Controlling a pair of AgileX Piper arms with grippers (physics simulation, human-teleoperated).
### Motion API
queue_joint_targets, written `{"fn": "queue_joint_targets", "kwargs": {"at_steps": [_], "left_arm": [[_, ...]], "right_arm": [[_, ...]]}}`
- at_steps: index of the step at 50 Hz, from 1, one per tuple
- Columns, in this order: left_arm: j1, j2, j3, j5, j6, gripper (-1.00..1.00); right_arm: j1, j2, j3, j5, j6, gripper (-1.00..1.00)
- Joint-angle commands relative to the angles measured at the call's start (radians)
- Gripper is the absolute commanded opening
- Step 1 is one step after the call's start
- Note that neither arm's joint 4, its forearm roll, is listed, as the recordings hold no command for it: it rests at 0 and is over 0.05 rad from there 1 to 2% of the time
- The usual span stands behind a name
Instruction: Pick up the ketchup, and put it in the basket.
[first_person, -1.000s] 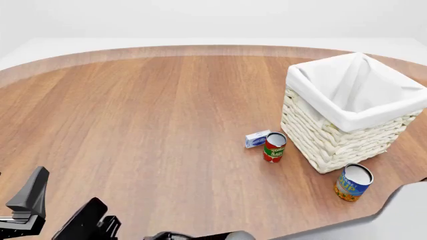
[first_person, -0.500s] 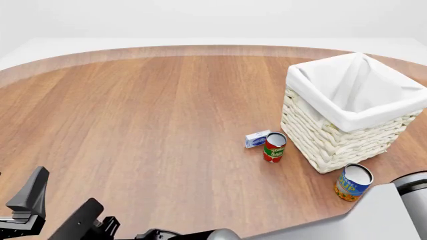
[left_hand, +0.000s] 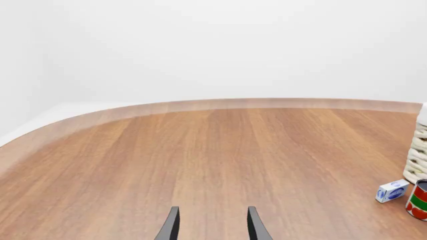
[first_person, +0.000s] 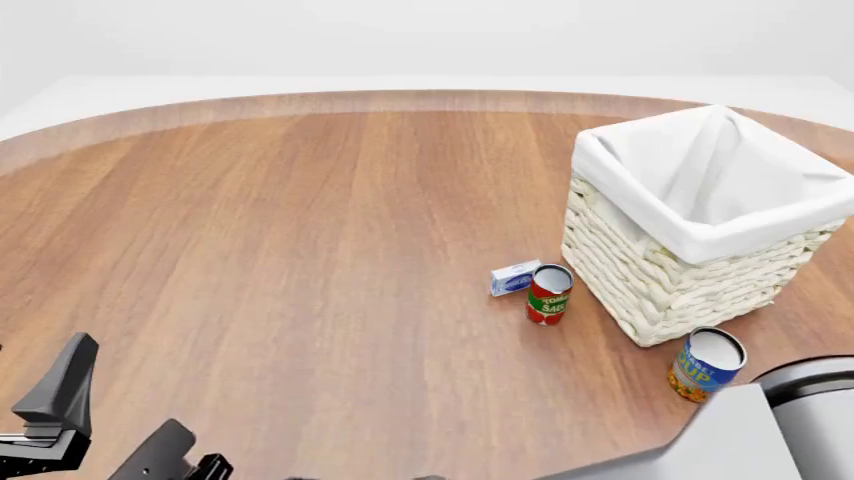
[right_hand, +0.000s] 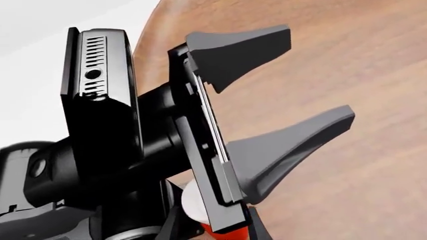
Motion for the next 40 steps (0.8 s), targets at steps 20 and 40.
{"fn": "queue_joint_targets", "kwargs": {"at_steps": [20,40], "left_arm": [[0.0,0.0,0.0,0.0,0.0,1.0],[0.0,0.0,0.0,0.0,0.0,1.0]], "right_arm": [[0.008,0.023,-0.025,0.025,-0.001,-1.0],[-0.008,-0.007,0.004,-0.009,0.008,-1.0]]}}
